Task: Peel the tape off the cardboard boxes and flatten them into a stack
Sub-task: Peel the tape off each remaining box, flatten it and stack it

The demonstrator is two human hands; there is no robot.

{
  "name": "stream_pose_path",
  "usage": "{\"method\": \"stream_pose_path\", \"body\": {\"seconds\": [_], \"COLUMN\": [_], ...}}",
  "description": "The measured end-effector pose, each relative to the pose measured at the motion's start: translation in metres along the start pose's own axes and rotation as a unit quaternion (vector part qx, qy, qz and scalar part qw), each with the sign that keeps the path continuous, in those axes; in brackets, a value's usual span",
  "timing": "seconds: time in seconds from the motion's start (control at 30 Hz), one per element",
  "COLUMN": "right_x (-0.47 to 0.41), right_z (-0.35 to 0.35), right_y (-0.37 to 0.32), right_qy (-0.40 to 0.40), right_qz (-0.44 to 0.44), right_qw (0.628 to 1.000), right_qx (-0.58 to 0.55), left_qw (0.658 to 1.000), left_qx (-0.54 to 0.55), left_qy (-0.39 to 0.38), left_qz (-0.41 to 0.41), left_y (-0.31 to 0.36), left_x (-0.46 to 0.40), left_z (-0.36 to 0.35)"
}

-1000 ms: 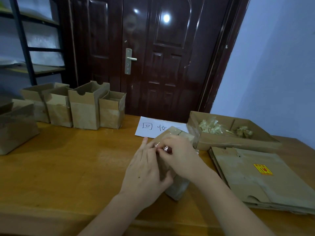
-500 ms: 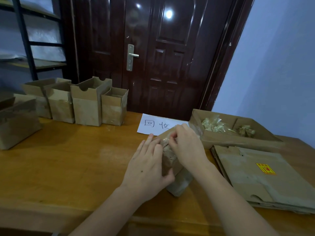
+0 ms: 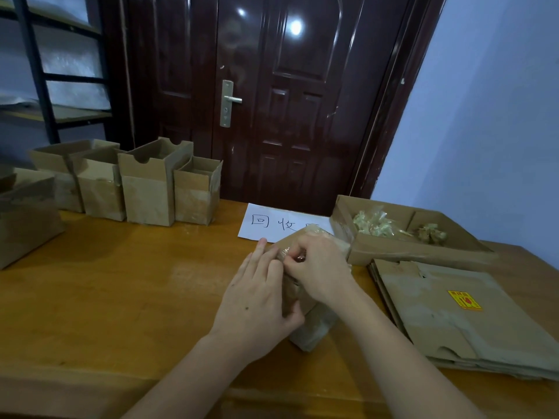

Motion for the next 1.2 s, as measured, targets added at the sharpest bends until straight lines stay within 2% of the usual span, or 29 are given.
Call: {"method": "stream_pose_path", "body": {"seconds": [0.13, 0.2, 0.3, 0.4, 0.47, 0.57, 0.67, 0.73, 0.83, 0.93, 0.97, 1.1, 1.2], "right_x": [-0.011, -0.013, -0.008, -0.002, -0.001, -0.002, -0.003, -0.007, -0.013, -0.014, -0.015, -0.013, -0.012], "right_z": [0.016, 0.023, 0.012, 0.007, 0.012, 0.015, 0.009, 0.006, 0.030, 0.064, 0.063, 0.023, 0.018], "right_y": [0.014, 0.023, 0.021, 0.020, 0.025, 0.033, 0.030, 0.026, 0.035, 0.059, 0.059, 0.034, 0.036], "right_qy": [0.046, 0.055, 0.010, -0.049, -0.040, -0.013, -0.027, -0.027, 0.040, 0.106, 0.098, -0.015, -0.027], "right_qz": [-0.027, -0.042, -0.007, -0.002, -0.021, -0.037, -0.043, -0.041, -0.060, -0.092, -0.082, -0.022, -0.027], "right_qw": [0.992, 0.991, 1.000, 0.990, 0.988, 0.997, 0.996, 0.998, 0.992, 0.982, 0.984, 0.999, 0.999], "right_qx": [0.114, 0.118, 0.000, -0.133, -0.150, -0.060, -0.072, -0.031, 0.106, 0.124, 0.120, 0.039, -0.039], "left_qw": [1.000, 0.999, 1.000, 0.999, 0.999, 0.999, 0.999, 0.998, 0.997, 0.996, 0.997, 0.997, 0.998], "left_qx": [-0.026, -0.029, -0.020, -0.012, -0.012, -0.017, -0.014, -0.017, -0.047, -0.061, -0.058, -0.058, -0.035], "left_qy": [-0.008, -0.013, -0.023, -0.032, -0.039, -0.041, -0.046, -0.053, -0.056, -0.060, -0.058, -0.043, -0.041], "left_qz": [0.000, -0.003, 0.001, 0.003, -0.003, 0.003, 0.004, 0.002, -0.003, 0.000, -0.001, 0.003, 0.017], "left_y": [-0.003, -0.002, 0.000, 0.003, 0.006, 0.007, 0.006, 0.006, -0.004, -0.019, -0.020, -0.011, -0.010], "left_x": [-0.001, -0.001, -0.003, -0.003, -0.002, -0.003, -0.003, -0.005, -0.011, -0.018, -0.020, -0.025, -0.024], "left_z": [0.002, 0.003, 0.003, 0.000, -0.002, -0.002, -0.003, -0.001, 0.011, 0.020, 0.021, 0.018, 0.009]}}
Point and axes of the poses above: each hand's wrist, its own x-axis away from the middle knuckle, its own z-axis out of the back of the hand, y = z × x, the point moved 9 cm from there along -x, towards the middle knuckle, and after that the axes turned 5 degrees about z, right-handed, at the moved point
